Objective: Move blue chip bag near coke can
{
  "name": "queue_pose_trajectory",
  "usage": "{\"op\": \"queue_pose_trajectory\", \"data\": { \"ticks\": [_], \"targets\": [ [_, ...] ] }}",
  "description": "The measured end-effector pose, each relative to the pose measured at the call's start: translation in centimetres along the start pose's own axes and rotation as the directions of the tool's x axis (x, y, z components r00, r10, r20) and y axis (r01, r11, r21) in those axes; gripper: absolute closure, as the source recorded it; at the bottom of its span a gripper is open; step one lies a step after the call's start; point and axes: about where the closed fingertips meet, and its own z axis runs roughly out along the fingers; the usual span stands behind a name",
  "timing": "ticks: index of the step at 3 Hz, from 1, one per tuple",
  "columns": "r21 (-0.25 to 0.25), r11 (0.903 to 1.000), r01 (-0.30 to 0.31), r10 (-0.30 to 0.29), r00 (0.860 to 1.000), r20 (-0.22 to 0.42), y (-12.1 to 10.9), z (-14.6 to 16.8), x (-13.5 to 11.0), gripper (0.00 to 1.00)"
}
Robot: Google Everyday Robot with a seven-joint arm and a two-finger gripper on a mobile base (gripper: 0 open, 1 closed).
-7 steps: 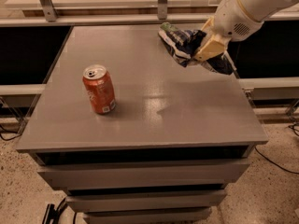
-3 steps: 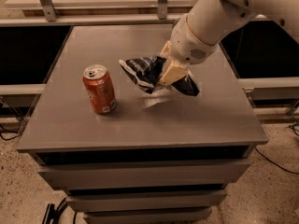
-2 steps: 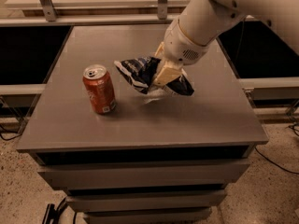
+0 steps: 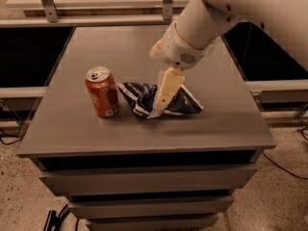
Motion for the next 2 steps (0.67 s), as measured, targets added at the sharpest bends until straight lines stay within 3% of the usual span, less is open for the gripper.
{"op": "queue_pose_trajectory", "data": {
  "ticks": [1, 2],
  "targets": [
    [-0.018, 0.9997, 0.018, -0.018, 0.999, 0.034, 0.33, -2.11, 0.03, 0.00],
    [-0.018, 0.9996, 0.021, -0.020, 0.999, 0.034, 0.34, -2.29, 0.01, 0.00]
  ]
}}
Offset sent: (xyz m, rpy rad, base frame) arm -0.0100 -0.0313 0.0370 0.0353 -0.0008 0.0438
